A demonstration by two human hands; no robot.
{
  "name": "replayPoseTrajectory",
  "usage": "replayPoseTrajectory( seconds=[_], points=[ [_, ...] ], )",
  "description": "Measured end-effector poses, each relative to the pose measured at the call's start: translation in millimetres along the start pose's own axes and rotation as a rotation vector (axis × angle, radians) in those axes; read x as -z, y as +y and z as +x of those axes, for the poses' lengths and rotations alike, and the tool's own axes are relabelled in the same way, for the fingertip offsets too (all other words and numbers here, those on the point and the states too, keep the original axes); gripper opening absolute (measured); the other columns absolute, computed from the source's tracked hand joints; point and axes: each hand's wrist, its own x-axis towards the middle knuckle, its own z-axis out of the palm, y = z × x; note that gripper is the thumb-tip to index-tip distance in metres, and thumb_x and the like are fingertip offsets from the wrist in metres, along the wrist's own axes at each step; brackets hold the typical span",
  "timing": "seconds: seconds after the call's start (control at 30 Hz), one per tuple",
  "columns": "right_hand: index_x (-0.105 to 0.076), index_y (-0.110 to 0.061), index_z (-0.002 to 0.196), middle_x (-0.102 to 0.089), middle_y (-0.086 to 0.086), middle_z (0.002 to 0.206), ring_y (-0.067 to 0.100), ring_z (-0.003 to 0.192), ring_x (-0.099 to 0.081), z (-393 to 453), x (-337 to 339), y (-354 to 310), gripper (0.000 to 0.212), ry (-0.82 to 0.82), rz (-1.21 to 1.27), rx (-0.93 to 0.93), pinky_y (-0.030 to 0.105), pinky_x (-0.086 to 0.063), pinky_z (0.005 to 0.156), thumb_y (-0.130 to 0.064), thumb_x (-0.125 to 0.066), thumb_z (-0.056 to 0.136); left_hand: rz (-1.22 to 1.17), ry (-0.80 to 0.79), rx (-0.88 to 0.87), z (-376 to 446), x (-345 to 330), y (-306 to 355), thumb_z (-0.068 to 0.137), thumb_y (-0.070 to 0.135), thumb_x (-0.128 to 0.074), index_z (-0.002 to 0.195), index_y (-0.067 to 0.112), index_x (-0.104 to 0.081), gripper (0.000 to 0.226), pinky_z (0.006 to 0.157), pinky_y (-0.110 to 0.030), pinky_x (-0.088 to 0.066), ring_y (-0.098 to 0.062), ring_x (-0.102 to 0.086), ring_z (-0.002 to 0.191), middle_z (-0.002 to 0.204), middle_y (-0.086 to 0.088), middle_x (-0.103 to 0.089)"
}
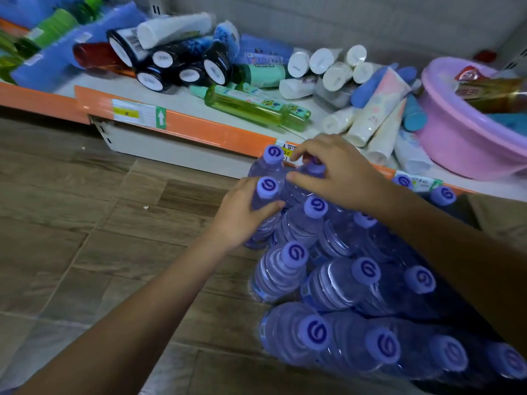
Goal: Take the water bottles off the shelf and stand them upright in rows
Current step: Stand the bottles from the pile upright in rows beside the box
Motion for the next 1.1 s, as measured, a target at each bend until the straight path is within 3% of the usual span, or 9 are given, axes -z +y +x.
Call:
replayPoseTrajectory(
  seconds=[0.13, 0.23, 0.37, 0.5, 0.7, 0.8, 0.87, 1.0, 1.1],
  points=[
    [-0.055, -0.016, 0.105, -0.046, -0.007, 0.071, 0.011, 0.068, -0.045, -46, 8, 3, 0.039, -0.385, -0.110, -0.078, 0.031, -0.038, 0.068, -0.046, -0.062, 0.081, -0.150, -0.014, 0.023, -20, 5, 1, 0.071, 0.034, -0.059, 0.129, 0.014, -0.046, 0.063, 0.102, -0.024, -0.038, -0.003, -0.048, 0.115, 0.126, 0.004, -0.051],
    [-0.051, -0.016, 0.106, -0.048, -0.003, 0.069, 0.021, 0.075, -0.050, -55, -5, -2, 0.039, -0.292, -0.039, -0.128, 0.041, -0.046, 0.072, -0.045, -0.063, 0.082, 0.022, 0.154, -0.017, -63, 6, -3, 0.062, 0.036, -0.043, 0.135, 0.016, -0.041, 0.076, 0.102, -0.012, -0.026, -0.001, -0.033, 0.117, 0.125, 0.002, -0.037],
    [-0.052, -0.016, 0.106, -0.047, 0.003, 0.078, 0.030, 0.090, -0.053, -46, -8, -7, 0.034, -0.293, -0.126, -0.172, 0.038, -0.042, 0.068, -0.041, -0.061, 0.084, 0.039, -0.232, -0.066, -89, -3, -9, 0.064, 0.029, -0.054, 0.124, 0.036, -0.041, 0.062, 0.100, -0.002, -0.028, -0.004, -0.041, 0.120, 0.128, 0.000, -0.043],
    [-0.053, -0.016, 0.107, -0.047, 0.005, 0.084, 0.028, 0.086, -0.049, -47, -4, -9, 0.031, -0.257, -0.140, -0.230, 0.034, -0.038, 0.065, -0.035, -0.061, 0.085, -0.006, -0.424, 0.045, -84, -11, -9, 0.057, 0.040, -0.073, 0.116, 0.059, -0.025, 0.078, 0.102, -0.030, -0.043, -0.012, -0.048, 0.123, 0.134, 0.005, -0.046],
    [-0.045, -0.017, 0.125, -0.049, 0.009, 0.101, 0.035, 0.107, -0.051, -45, -6, -17, 0.041, -0.389, -0.265, -0.240, 0.037, -0.041, 0.074, -0.035, -0.054, 0.089, -0.039, -0.412, 0.018, -83, -22, -6, 0.064, 0.026, -0.076, 0.119, 0.046, -0.037, 0.071, 0.100, -0.043, -0.047, -0.017, -0.054, 0.120, 0.128, 0.007, -0.051],
    [-0.045, -0.015, 0.129, -0.050, 0.013, 0.117, 0.031, 0.115, -0.045, -61, 5, -23, 0.044, -0.171, -0.322, -0.151, 0.039, -0.039, 0.090, -0.038, -0.047, 0.092, -0.032, -0.439, 0.009, -81, -29, -8, 0.068, 0.024, -0.078, 0.126, 0.042, -0.037, 0.074, 0.100, -0.045, -0.047, -0.020, -0.053, 0.122, 0.132, 0.005, -0.052],
    [-0.055, -0.017, 0.118, -0.053, 0.005, 0.104, 0.022, 0.100, -0.051, -76, 15, -31, 0.036, -0.041, -0.089, -0.085, 0.037, -0.040, 0.085, -0.040, -0.046, 0.092, -0.044, -0.437, 0.026, -78, -30, -10, 0.066, 0.026, -0.076, 0.133, 0.031, -0.035, 0.078, 0.101, -0.046, -0.045, -0.020, -0.051, 0.124, 0.134, 0.000, -0.051],
    [-0.048, -0.030, 0.126, -0.043, -0.005, 0.108, 0.012, 0.092, -0.050, -102, 10, -43, 0.044, -0.403, -0.051, -0.059, 0.030, -0.040, 0.080, -0.046, -0.055, 0.086, -0.083, -0.497, 0.043, -76, -27, -7, 0.067, 0.018, -0.071, 0.130, 0.043, -0.025, 0.082, 0.106, -0.047, -0.041, -0.020, -0.043, 0.131, 0.144, -0.003, -0.041],
    [-0.043, -0.027, 0.129, -0.041, -0.002, 0.104, 0.022, 0.098, -0.052, -103, -4, -44, 0.041, -0.439, -0.116, -0.027, 0.032, -0.037, 0.068, -0.029, -0.055, 0.089, -0.105, -0.538, 0.058, -81, -25, -7, 0.069, 0.000, -0.064, 0.126, 0.051, -0.013, 0.092, 0.113, -0.038, -0.033, -0.016, -0.032, 0.138, 0.149, 0.006, -0.029]
  ],
)
